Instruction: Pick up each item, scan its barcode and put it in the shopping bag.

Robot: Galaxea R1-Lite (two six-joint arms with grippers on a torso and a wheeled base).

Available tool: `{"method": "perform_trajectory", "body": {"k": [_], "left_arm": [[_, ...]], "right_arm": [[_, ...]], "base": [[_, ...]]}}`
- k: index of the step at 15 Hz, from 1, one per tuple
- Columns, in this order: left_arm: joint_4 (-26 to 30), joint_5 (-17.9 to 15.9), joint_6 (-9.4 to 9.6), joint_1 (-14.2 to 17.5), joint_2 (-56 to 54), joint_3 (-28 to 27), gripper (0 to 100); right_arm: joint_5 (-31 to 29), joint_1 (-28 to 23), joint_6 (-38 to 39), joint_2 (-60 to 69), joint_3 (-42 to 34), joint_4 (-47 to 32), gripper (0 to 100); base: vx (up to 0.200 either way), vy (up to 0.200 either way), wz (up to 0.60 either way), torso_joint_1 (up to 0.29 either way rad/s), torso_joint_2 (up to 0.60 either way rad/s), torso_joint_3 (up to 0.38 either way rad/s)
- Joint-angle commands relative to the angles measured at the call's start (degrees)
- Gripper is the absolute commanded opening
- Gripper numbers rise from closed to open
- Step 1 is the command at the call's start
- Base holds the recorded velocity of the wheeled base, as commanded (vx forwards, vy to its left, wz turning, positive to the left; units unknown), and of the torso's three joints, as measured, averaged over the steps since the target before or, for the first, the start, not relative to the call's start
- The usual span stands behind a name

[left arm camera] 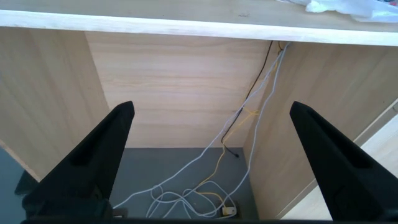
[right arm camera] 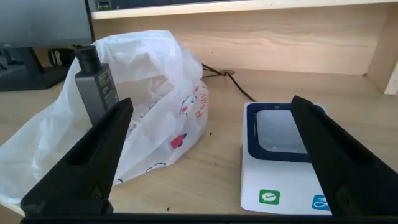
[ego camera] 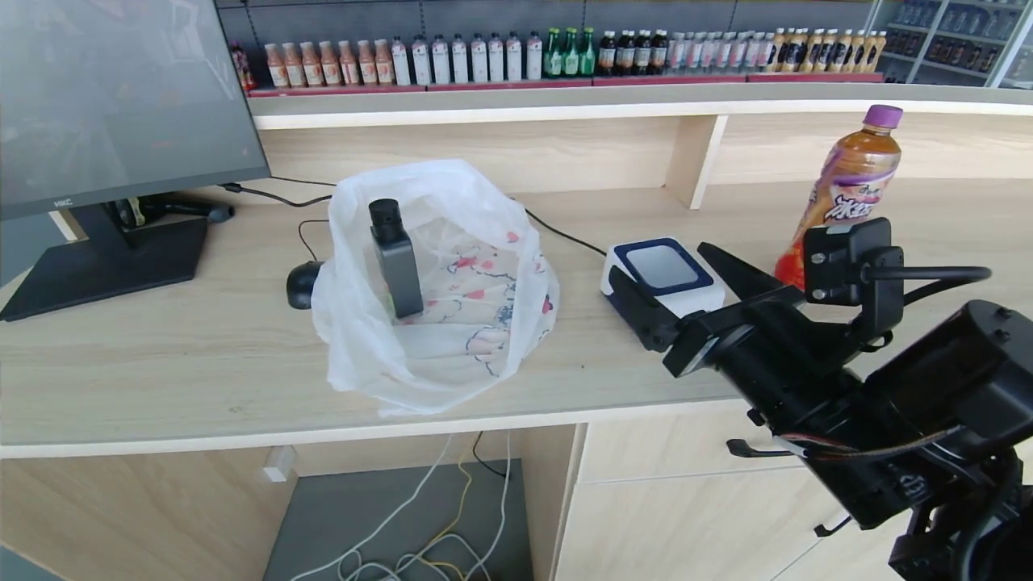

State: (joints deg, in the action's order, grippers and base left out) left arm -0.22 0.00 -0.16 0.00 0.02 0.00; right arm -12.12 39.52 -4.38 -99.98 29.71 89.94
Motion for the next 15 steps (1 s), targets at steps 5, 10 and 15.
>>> {"method": "perform_trajectory", "body": {"k": [5,10,15], "left_arm": [[0.0,0.0,-0.02,0.0,0.0,0.0,100],[0.0,0.0,-0.28,0.0,0.0,0.0,100],[0.0,0.0,-0.02,0.0,0.0,0.0,100]], "right_arm": [[0.0,0.0,0.0,-0.7,0.2,0.1,100],[0.0,0.0,0.0,-1.2,0.2,0.1,100],[-0.2,-3.2,-0.4,-0.3,0.7,0.1,100]], "base": [[0.0,-0.2,0.0,0.004,0.0,0.003],[0.0,-0.2,0.0,0.002,0.0,0.002],[0.0,-0.2,0.0,0.003,0.0,0.002]]}}
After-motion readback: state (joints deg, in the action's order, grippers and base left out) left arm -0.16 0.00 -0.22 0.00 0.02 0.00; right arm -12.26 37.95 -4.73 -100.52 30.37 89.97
